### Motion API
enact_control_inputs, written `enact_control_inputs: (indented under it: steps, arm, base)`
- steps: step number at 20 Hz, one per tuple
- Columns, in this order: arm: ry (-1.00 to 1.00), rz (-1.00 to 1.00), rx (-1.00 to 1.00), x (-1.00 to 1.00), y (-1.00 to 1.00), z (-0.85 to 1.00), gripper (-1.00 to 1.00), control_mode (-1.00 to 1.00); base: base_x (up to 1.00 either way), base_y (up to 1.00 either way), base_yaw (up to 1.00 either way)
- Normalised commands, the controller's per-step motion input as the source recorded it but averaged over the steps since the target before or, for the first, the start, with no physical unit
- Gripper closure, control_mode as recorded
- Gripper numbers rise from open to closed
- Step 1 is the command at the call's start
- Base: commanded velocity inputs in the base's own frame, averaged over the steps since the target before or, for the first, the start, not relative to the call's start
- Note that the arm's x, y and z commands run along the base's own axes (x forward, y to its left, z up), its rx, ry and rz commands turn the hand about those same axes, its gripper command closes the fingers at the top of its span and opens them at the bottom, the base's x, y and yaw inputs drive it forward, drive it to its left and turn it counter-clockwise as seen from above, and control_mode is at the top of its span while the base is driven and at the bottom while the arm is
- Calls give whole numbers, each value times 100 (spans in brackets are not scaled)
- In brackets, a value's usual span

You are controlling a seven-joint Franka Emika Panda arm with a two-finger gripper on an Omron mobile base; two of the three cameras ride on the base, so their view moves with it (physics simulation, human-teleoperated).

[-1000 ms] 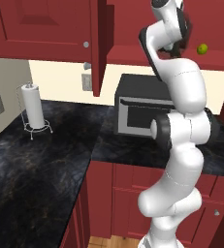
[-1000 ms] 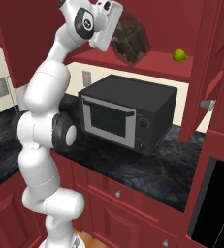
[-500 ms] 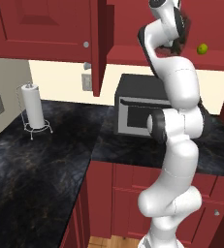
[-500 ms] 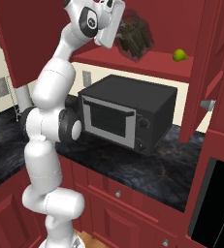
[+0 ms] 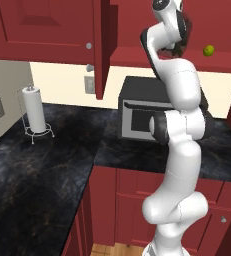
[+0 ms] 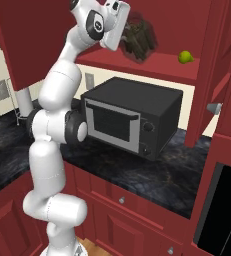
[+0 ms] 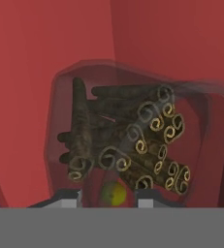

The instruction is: Pick the jar and candle from the dining table and place them in the open cabinet. Close the cabinet after placing the objects.

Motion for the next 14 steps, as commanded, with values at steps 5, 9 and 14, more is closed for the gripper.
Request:
enact_control_inputs:
  steps: [5,9,14]
  arm:
    - [3,3,0,44,0,-12,100,-100]
    - [5,5,0,50,0,-12,100,-100]
    - [7,5,0,34,0,-19,100,-100]
  base:
    - [0,0,0]
    - [0,0,0]
    - [0,0,0]
